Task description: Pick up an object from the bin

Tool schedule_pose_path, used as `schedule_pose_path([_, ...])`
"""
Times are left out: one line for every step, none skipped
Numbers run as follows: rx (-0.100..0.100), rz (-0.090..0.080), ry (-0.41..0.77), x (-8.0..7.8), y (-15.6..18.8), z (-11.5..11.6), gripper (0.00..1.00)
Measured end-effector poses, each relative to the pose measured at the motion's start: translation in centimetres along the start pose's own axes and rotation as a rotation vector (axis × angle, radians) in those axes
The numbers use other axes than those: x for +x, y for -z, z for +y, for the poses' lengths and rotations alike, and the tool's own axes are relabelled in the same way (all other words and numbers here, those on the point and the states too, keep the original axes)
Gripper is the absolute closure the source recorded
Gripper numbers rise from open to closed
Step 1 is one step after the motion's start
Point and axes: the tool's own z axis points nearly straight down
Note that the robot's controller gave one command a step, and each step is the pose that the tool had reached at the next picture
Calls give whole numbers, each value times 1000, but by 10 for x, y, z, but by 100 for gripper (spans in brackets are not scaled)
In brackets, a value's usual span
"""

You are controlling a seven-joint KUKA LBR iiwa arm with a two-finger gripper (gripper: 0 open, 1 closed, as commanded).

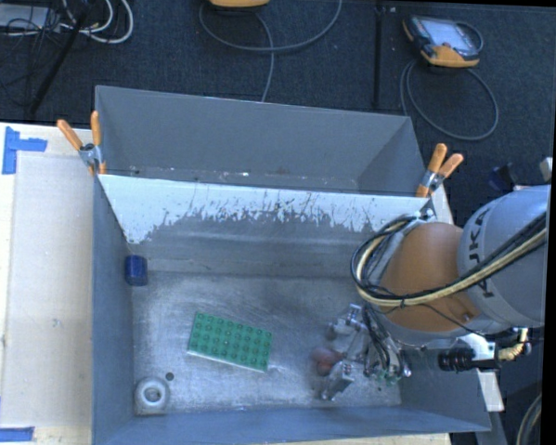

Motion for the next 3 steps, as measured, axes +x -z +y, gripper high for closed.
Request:
schedule_pose_path([-1, -12, 1, -3, 3, 0, 100])
schedule_pose_path([0, -7, 5, -4, 58, 1, 100])
schedule_pose_path([-1, -8, 11, -6, 111, 2, 100])
